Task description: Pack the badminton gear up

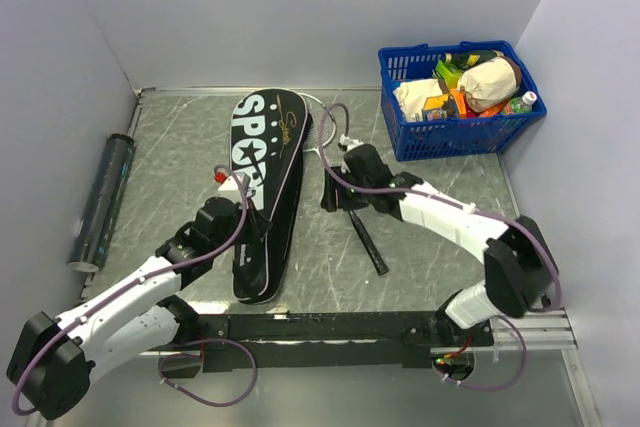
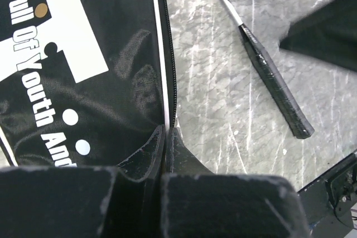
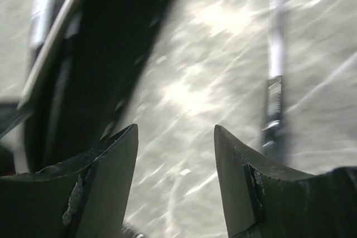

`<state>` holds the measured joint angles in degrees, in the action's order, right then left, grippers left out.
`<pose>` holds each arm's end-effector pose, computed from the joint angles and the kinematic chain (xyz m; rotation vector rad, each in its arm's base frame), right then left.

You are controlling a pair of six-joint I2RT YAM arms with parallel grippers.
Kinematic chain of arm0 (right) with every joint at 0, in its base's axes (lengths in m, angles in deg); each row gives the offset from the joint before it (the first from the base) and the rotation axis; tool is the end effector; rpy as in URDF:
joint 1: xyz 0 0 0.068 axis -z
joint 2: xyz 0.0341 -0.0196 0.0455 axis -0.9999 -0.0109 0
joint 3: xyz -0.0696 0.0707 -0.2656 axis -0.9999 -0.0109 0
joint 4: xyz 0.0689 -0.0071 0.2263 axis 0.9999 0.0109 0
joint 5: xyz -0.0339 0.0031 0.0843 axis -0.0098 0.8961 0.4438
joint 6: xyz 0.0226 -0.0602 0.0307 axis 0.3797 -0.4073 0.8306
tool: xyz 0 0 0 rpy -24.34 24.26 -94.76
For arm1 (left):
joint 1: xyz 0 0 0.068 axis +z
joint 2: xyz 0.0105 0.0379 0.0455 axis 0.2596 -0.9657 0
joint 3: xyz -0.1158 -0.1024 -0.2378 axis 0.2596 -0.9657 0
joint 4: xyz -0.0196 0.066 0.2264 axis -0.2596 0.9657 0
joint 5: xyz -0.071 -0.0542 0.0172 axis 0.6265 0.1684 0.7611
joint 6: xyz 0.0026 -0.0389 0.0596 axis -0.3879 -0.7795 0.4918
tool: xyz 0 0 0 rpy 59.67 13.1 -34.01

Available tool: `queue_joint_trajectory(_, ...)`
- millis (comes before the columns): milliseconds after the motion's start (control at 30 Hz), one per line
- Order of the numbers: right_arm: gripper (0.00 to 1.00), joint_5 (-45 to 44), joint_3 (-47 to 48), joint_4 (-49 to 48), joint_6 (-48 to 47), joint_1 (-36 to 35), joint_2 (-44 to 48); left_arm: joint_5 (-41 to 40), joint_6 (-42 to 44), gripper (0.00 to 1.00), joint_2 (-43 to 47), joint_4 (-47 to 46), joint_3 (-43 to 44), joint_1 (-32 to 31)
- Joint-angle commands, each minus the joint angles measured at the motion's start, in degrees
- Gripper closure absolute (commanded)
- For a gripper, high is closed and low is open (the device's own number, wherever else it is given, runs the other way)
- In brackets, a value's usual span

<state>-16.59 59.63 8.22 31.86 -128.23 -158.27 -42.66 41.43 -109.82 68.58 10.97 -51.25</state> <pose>0.2356 0.1969 0.2543 -0.3087 2.4020 0.6630 0.1500 -0.1074 0.2293 0.0080 2.1380 -0.7161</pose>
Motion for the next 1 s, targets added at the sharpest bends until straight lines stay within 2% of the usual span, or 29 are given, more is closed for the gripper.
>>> queue_joint_trajectory(0, 0.36, -9.93, 8.04, 7.48, -7.75, 1.06, -8.49, -1.91, -0.13, 0.99, 1.85, -1.04, -0.42, -0.18)
queue_joint_trajectory(100, 0.36, -12.48, 13.31, 9.33, -9.95, 2.37, -14.03, -2.35, -0.04, 0.99, 2.29, -1.13, -0.86, -0.09)
queue_joint_trajectory(300, 0.37, -9.32, 22.00, 10.21, -11.36, 6.68, -24.22, -1.30, -0.39, 0.99, 2.29, -2.01, -1.48, -0.09)
queue_joint_trajectory(467, 0.38, -7.66, 25.88, 9.95, -11.71, 9.05, -28.81, -1.03, -0.04, 0.99, 2.56, -2.01, -1.91, -0.18)
queue_joint_trajectory(800, 0.39, -2.56, 40.81, 14.77, -10.05, 9.58, -40.58, -1.29, 0.66, 0.99, 1.68, -2.19, -1.30, -0.09)
queue_joint_trajectory(967, 0.41, -4.75, 44.61, 17.94, -8.29, 9.58, -44.28, -1.65, 0.93, 0.99, 1.85, -2.01, -1.30, -0.09)
